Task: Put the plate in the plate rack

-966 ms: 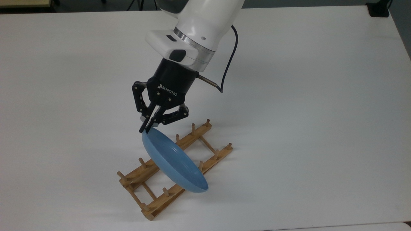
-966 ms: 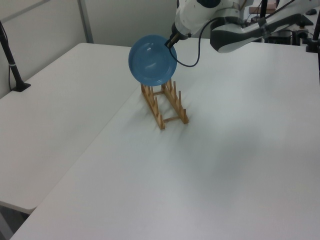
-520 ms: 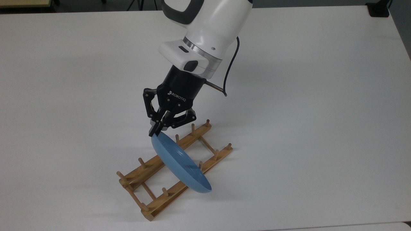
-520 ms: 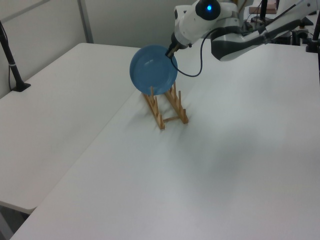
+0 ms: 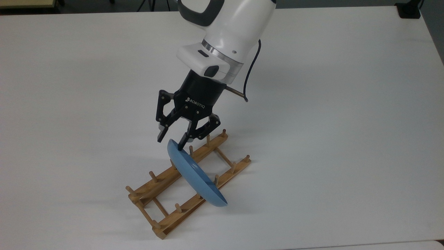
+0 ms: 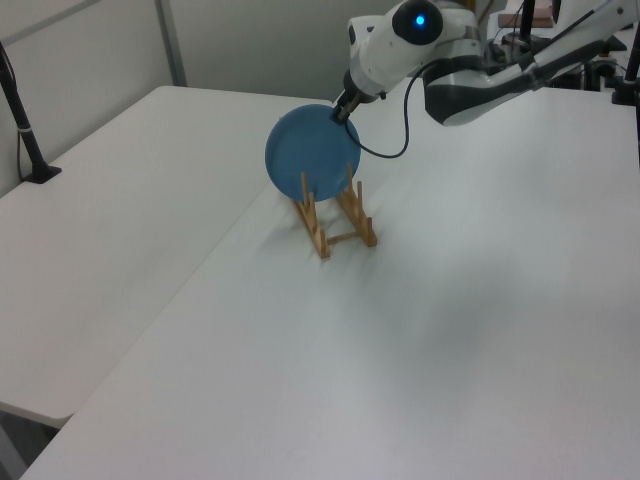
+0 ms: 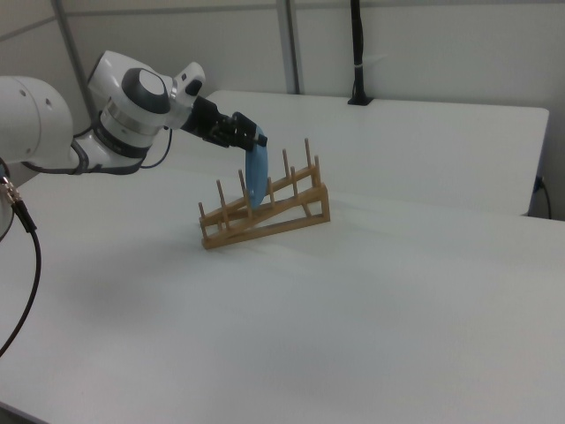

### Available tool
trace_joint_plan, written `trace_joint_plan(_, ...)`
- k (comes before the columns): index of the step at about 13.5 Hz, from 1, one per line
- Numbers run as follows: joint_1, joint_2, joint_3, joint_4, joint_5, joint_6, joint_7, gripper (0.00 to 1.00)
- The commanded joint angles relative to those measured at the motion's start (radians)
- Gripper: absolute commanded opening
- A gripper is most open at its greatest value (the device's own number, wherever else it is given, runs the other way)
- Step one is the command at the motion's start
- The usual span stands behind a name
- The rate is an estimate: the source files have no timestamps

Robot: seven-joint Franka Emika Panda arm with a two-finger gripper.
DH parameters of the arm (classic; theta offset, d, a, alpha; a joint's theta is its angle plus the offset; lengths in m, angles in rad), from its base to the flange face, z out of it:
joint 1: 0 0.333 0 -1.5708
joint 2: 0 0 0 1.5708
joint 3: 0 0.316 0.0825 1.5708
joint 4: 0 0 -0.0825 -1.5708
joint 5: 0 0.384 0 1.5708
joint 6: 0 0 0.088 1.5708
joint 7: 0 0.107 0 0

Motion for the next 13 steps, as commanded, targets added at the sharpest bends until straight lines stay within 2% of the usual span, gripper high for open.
trace_joint_plan(1,0.028,-0.066,-0.005,-0.027,0.146,-0.062,-0.018,1.0)
trace_joint_plan(3,0.048,-0.098,-0.005,-0.027,0.292,-0.099,-0.024,1.0)
trace_joint_plan(5,0.057,-0.138,-0.004,-0.028,0.43,-0.207,-0.107,1.0)
trace_joint_plan(10,0.04,-0.236,-0.019,-0.033,0.815,-0.473,-0.453,1.0)
trace_joint_plan(11,0.025,-0.26,-0.019,-0.037,0.845,-0.537,-0.486,1.0)
trace_joint_plan(13,0.02,-0.284,-0.019,-0.047,0.854,-0.632,-0.503,1.0)
